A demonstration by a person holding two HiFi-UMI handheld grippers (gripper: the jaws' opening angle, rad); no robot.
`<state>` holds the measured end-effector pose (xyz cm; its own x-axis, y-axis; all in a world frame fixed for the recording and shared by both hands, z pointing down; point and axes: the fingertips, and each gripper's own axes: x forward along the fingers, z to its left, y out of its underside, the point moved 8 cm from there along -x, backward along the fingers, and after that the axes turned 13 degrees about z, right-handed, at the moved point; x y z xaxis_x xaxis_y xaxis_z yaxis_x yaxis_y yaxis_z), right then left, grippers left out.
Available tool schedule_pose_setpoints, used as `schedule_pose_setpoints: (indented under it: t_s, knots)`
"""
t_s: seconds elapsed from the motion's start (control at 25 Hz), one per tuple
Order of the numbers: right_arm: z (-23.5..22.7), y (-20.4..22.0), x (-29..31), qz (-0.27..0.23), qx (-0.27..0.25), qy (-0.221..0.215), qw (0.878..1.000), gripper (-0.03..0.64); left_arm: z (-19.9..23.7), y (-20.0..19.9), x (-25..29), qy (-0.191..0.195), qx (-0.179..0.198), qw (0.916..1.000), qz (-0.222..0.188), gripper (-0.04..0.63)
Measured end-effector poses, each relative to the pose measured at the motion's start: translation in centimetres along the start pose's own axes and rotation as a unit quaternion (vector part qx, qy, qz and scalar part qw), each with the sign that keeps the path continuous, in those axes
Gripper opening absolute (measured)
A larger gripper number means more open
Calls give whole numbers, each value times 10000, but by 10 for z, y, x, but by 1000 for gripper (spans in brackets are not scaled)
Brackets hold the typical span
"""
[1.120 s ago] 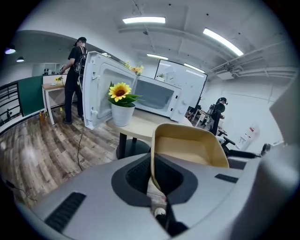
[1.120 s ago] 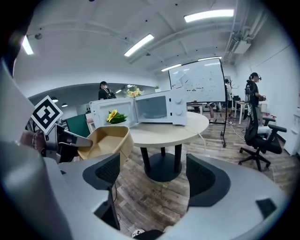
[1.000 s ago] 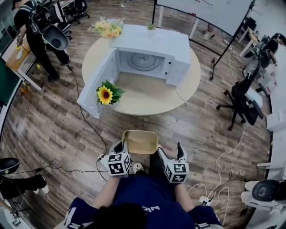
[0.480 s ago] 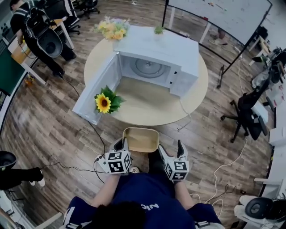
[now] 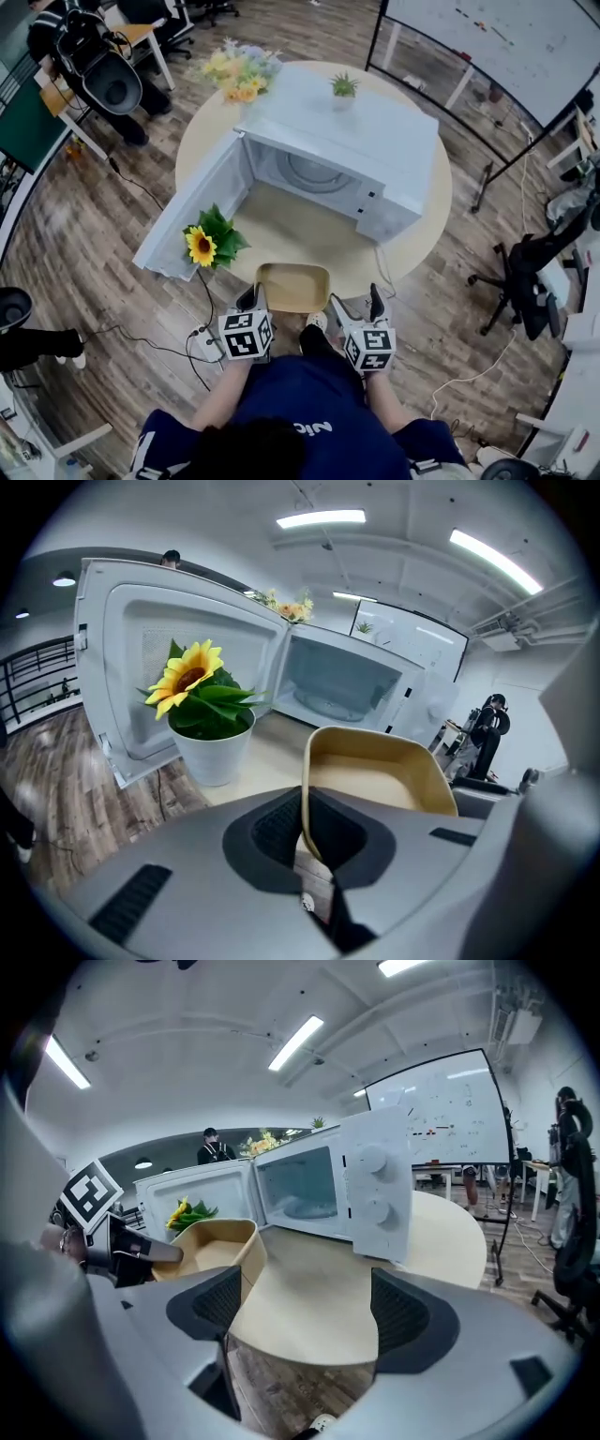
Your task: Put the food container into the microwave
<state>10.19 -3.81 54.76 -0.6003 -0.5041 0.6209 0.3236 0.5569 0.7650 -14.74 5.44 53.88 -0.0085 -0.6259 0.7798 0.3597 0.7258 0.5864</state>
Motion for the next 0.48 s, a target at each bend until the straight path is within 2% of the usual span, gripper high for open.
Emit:
schedule_pose_setpoints:
  t_s: [0.32,0.48]
  knots:
    - [-42,-25,31,197,-163,-405,9989,419,-21,-28,34,-278,-543,9981,-59,6]
    - [-53,-32,40,194,-265,-500,9982,416,-27,-40,44,-440,-656,9968,-81,6]
